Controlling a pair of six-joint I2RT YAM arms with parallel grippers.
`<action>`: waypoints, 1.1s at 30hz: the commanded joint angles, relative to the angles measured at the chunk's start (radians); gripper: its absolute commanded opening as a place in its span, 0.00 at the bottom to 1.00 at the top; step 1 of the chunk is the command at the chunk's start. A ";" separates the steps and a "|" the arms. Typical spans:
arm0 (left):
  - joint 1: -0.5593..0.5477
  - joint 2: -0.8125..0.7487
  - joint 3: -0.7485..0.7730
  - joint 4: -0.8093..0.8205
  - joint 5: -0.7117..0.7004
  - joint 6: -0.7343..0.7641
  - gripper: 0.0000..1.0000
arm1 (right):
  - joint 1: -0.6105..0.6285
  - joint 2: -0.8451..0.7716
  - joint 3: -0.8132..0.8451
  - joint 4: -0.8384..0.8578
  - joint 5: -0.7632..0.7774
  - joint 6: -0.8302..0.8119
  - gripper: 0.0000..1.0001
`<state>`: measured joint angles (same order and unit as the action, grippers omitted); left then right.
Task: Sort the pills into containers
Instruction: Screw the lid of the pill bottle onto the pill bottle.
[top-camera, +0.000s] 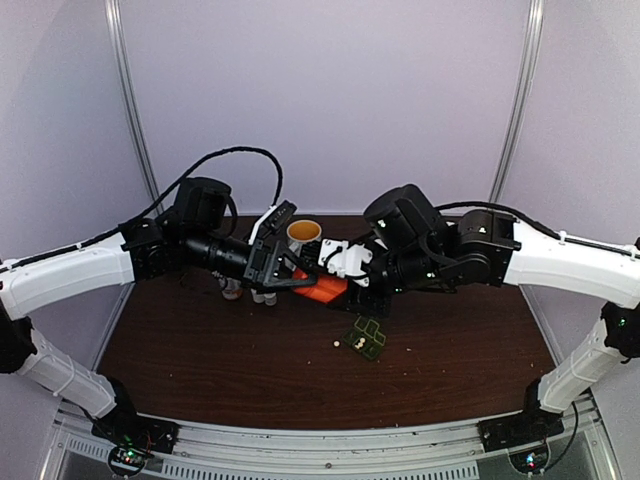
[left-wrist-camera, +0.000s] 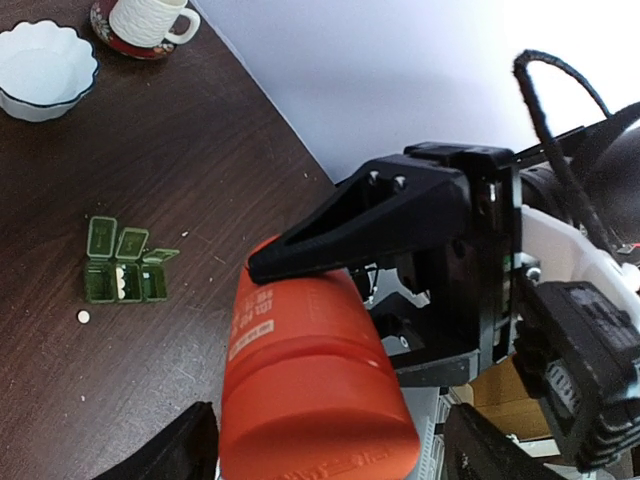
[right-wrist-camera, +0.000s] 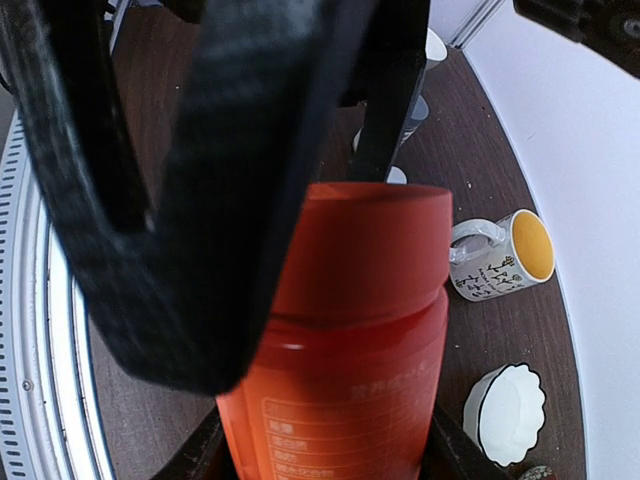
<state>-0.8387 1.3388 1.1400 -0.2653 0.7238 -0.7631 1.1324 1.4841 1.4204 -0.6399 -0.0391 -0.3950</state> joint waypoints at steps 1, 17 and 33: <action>0.000 0.026 0.035 -0.006 0.024 -0.030 0.79 | 0.010 0.021 0.046 -0.012 0.034 -0.008 0.00; 0.021 0.026 0.015 0.022 0.037 -0.044 0.73 | 0.020 0.023 0.033 -0.043 0.082 -0.019 0.00; 0.019 0.023 0.029 -0.075 -0.019 0.084 0.38 | 0.014 0.067 0.089 -0.102 -0.006 0.012 0.00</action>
<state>-0.8177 1.3762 1.1412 -0.3122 0.7364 -0.7906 1.1496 1.5414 1.4712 -0.7219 0.0223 -0.4133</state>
